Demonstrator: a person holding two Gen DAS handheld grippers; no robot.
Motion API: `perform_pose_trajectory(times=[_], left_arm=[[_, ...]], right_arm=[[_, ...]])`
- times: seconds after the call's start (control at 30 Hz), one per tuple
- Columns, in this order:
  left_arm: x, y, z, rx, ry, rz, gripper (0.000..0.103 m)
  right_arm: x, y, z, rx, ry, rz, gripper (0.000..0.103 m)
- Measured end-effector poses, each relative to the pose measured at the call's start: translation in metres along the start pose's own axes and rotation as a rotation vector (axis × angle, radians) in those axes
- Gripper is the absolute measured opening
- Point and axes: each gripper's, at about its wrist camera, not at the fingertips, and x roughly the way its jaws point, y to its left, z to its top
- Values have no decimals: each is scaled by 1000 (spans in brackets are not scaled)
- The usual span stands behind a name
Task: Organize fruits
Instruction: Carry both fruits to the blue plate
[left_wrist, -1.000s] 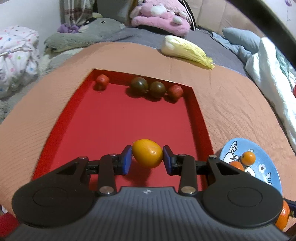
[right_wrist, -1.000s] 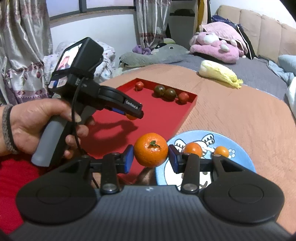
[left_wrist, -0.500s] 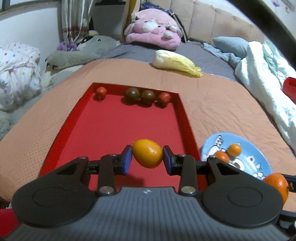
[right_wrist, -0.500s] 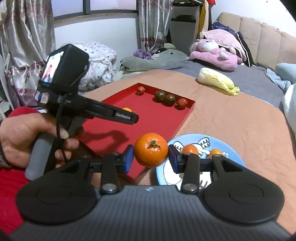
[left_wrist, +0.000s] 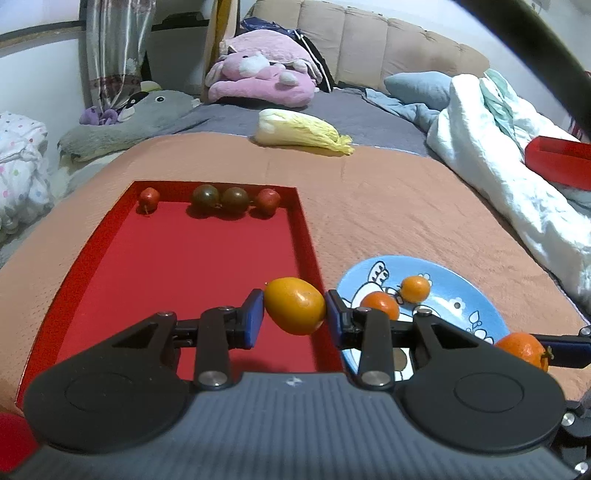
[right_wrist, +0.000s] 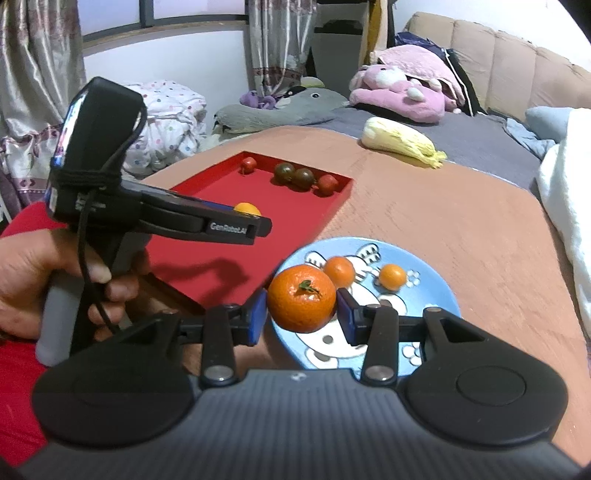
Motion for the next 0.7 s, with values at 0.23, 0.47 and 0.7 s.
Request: perform_pose_trajectory(times=[0.23,0.47,0.7], left_arm=[[1,-1,-1,11,1,-11,42],[-2,-10,-2,64,-21,-83,42],[3,-16,-3,86,-11,-149,41]], right_arm=[[3,-14,-14,24,29,-25,44],[17,-34,-26,70,58,-80,44],[39,-59,-32,128,73,-147,44]])
